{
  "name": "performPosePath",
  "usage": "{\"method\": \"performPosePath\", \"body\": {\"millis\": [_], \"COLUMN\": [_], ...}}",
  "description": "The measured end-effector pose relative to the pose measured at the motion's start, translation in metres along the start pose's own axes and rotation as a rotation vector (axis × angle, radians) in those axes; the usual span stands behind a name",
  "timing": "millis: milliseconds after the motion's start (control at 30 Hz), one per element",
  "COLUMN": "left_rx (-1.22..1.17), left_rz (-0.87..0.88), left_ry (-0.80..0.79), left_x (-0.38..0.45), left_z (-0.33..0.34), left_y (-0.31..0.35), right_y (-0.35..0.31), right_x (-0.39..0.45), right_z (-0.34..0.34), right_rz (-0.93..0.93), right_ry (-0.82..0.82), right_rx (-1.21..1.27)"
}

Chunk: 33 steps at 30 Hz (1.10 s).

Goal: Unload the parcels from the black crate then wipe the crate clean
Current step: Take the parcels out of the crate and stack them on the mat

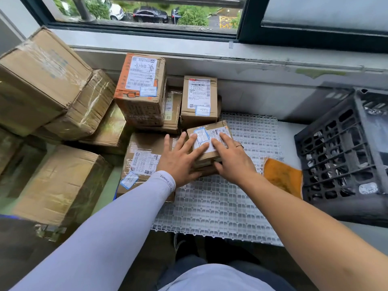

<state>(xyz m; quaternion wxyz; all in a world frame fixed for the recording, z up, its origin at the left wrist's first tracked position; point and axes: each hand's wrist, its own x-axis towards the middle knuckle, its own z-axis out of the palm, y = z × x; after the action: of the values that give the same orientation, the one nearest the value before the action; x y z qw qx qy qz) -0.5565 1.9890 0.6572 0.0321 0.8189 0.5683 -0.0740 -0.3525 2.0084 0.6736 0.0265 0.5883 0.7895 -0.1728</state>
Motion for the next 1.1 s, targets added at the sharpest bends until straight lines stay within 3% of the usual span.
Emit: {"method": "performPosePath", "body": {"millis": [233,700,1100], "left_rx": [-0.022,0.003,-0.005], "left_rz": [-0.092,-0.027,0.066], "left_ry": [0.016,0.020,0.057], "left_x": [0.011,0.018,0.000], "left_z": [0.010,0.008,-0.011], "left_y": [-0.003,-0.025,-0.039], "right_y": [-0.006,-0.016,-0.003], "right_x": [0.009,0.015,-0.001], "right_z": [0.001,0.012,0.011], "right_rz": [0.029,0.014,-0.300], "right_ry": [0.030,0.123,0.307], "right_rx": [0.019,-0.060,-0.059]}}
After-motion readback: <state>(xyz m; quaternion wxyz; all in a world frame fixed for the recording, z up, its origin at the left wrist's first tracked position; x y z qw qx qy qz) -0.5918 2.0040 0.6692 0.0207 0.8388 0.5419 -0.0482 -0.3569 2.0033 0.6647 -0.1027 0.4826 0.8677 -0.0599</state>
